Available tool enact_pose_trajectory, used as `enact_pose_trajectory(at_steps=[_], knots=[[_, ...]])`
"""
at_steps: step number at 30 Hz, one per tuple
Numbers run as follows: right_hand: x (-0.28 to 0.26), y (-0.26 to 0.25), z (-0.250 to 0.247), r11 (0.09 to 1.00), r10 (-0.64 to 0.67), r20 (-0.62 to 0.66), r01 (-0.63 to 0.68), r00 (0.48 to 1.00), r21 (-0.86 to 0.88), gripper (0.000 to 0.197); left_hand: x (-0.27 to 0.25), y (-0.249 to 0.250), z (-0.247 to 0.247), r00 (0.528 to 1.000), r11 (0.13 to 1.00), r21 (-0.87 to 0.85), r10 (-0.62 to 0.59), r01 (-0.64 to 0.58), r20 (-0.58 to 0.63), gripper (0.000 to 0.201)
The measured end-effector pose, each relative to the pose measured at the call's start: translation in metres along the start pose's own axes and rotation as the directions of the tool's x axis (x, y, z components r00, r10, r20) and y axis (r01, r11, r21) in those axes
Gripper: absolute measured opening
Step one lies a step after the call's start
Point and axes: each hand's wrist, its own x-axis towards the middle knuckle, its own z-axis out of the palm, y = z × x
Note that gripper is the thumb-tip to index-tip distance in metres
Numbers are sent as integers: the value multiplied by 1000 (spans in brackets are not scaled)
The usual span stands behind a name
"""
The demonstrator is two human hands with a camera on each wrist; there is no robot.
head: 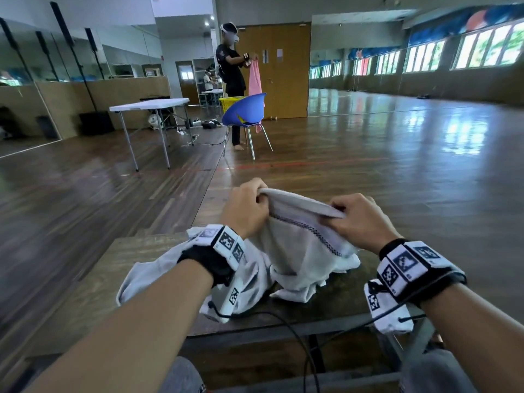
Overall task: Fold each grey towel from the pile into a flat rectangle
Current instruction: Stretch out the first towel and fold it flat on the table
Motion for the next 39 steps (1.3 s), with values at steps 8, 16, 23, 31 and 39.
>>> enact_pose_trajectory(at_steps=[8, 16, 23, 31, 39], knots=[[7, 30, -23, 993, 90, -14, -91, 996, -69, 32, 13, -18, -44, 954, 965, 121, 200, -231, 223, 15], [6, 15, -42, 949, 167, -130, -124, 977, 289, 27, 22, 2, -61, 989, 988, 24, 150, -150, 12, 31], [-12, 8, -59, 763, 306, 304, -423, 902, 488, 24, 10, 23, -86, 950, 997, 22, 66, -77, 304, 26], [-17, -4, -84, 777, 17, -100, 50, 995, 627, 34, 22, 46, -100, 977, 960, 191, 211, -205, -13, 10], [-51, 59, -52, 979, 18, 66, -31, 998, 201, 28, -27, 20, -58, 969, 990, 92, 80, -104, 233, 14]])
